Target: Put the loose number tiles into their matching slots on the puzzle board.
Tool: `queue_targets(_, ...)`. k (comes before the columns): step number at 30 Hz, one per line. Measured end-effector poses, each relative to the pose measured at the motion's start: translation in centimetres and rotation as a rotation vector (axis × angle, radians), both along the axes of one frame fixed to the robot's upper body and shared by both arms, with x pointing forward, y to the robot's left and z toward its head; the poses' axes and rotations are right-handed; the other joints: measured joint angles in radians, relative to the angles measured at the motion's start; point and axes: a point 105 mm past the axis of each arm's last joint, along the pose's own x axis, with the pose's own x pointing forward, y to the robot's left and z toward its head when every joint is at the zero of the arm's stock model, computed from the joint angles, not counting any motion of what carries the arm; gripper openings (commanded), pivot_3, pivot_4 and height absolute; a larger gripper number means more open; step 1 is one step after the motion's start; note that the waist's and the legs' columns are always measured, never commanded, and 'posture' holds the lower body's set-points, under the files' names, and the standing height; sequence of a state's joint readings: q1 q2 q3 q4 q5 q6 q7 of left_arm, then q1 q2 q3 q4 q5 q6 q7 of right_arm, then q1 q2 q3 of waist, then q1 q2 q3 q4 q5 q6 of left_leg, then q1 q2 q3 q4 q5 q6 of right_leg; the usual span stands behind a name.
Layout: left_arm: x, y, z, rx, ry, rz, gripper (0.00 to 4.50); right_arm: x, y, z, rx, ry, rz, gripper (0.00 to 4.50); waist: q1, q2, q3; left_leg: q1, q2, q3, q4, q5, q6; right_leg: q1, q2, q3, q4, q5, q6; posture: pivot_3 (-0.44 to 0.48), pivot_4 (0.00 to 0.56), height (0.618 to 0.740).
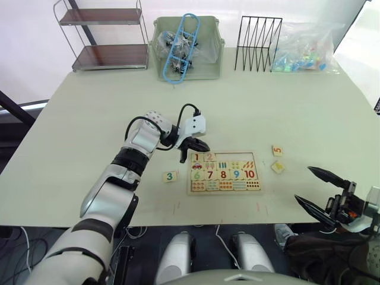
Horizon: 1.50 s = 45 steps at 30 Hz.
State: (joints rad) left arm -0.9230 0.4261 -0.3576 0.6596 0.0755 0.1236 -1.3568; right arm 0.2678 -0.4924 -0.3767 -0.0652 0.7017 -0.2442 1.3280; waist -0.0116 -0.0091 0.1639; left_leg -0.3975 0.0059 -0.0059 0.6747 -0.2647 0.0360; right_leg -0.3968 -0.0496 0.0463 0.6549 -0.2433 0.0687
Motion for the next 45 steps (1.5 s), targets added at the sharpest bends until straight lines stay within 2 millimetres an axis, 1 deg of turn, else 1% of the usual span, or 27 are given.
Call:
queue_targets(6,0.2,0.1,0.3,-0.020,0.003,0.011,0.05,0.0,0.0,0.0,0.001,0.002,-0.001,4.50,0.000,0.000,0.000,0.000,0.000,0.000,0.000,0.000,0.000,0.000,0.000,0.000,0.000,0.000,0.000,0.000,0.150,0.740)
queue_targets(9,0.4,0.4,1.2,-0.080,-0.001,0.030,0.05,0.0,0.0,0.0,0.001,0.002,-0.001,4.50,0.000,0.000,0.000,0.000,0.000,0.000,0.000,0.000,0.000,0.000,0.000,0.000,0.000,0.000,0.000,0.000,0.150,0.740)
queue_targets(12,0.5,1.1,2.4,-0.148,0.003,0.056,0.05,0.0,0.0,0.0,0.001,0.001,0.000,4.50,-0.001,0.000,0.000,0.000,0.000,0.000,0.000,0.000,0.000,0.000,0.000,0.000,0.000,0.000,0.000,0.000,0.150,0.740)
queue_targets(15,0.5,2.4,3.2,-0.208,0.007,0.104,0.05,0.3,0.1,0.3,0.001,-0.012,0.006,4.50,-0.003,0.000,0.000,0.000,0.000,0.000,0.000,0.000,0.000,0.000,0.000,0.000,0.001,0.000,0.000,0.000,0.150,0.740)
queue_targets(20,-0.2,4.3,2.8,-0.298,0.033,0.195,0.05,0.8,0.1,0.6,0.010,-0.015,0.016,4.50,-0.001,0.000,0.000,0.000,0.001,0.000,0.000,0.000,0.000,0.000,0.000,0.000,0.001,0.000,0.000,0.000,0.150,0.740)
queue_targets(23,-0.6,5.7,3.1,-0.348,0.019,0.259,0.05,1.1,0.0,0.7,0.014,-0.017,0.015,4.50,-0.001,0.000,0.000,0.000,0.002,-0.001,0.000,0.000,0.000,-0.001,0.000,0.000,0.001,0.000,0.000,0.000,0.150,0.740)
queue_targets(26,-1.3,7.5,3.3,-0.392,-0.001,0.332,0.05,1.4,-0.5,0.3,0.018,0.006,0.002,4.50,-0.001,0.000,0.000,0.000,0.003,0.000,0.000,0.000,0.000,0.000,-0.001,0.000,0.001,0.000,0.000,0.000,0.150,0.740)
queue_targets(32,-2.8,10.4,3.3,-0.467,-0.009,0.467,0.05,2.1,-1.2,0.1,-0.004,0.032,-0.024,4.50,0.000,0.000,0.000,0.001,0.003,0.000,0.000,0.000,0.000,0.000,-0.001,0.000,0.002,0.000,0.000,0.000,0.150,0.740)
queue_targets(33,-2.9,10.8,3.3,-0.477,-0.013,0.490,0.56,2.2,-1.4,0.0,-0.010,0.040,-0.035,4.50,0.002,0.000,0.000,0.001,0.003,0.000,0.000,0.000,0.000,0.000,-0.002,0.000,0.002,0.000,0.000,0.000,0.150,0.740)
queue_targets(34,-3.1,11.2,3.2,-0.484,-0.026,0.517,0.88,2.4,-1.5,-0.2,-0.014,0.047,-0.052,4.50,0.002,0.000,0.000,0.001,0.003,0.000,0.000,0.000,0.000,0.000,-0.002,0.000,0.001,0.000,0.000,0.000,0.150,0.740)
queue_targets(37,-3.6,12.3,2.9,-0.496,-0.053,0.583,2.28,2.9,-1.8,-0.6,-0.036,0.068,-0.104,4.50,0.001,0.000,0.000,0.001,0.003,0.000,0.000,0.000,0.000,0.000,-0.002,0.000,0.001,0.000,0.000,0.000,0.150,0.740)
queue_targets(39,-4.4,13.2,2.1,-0.485,-0.062,0.630,3.33,3.2,-2.1,-1.0,-0.063,0.087,-0.152,4.50,-0.002,0.000,0.000,0.001,0.003,0.000,0.000,0.000,0.000,-0.001,-0.003,0.000,0.002,0.000,-0.001,0.000,0.150,0.740)
queue_targets(41,-5.2,14.0,0.9,-0.460,-0.067,0.687,4.39,3.5,-2.7,-1.8,-0.092,0.117,-0.211,4.50,-0.002,0.000,0.000,0.001,0.004,0.000,-0.001,0.000,0.000,-0.001,-0.003,0.000,0.002,0.000,-0.001,0.000,0.150,0.740)
queue_targets(44,-6.1,14.8,0.6,-0.450,-0.099,0.740,4.46,3.8,-3.0,-2.1,-0.111,0.131,-0.251,4.50,0.001,0.000,0.000,0.001,0.004,0.000,-0.001,0.000,0.000,-0.001,-0.004,-0.001,0.002,0.000,-0.001,0.000,0.150,0.740)
queue_targets(45,-6.9,15.3,0.8,-0.450,-0.128,0.765,4.46,3.9,-3.2,-2.2,-0.113,0.136,-0.274,4.50,0.001,0.000,0.000,0.001,0.003,0.000,-0.001,0.000,0.000,0.000,-0.005,-0.001,0.001,-0.001,-0.001,0.000,0.150,0.740)
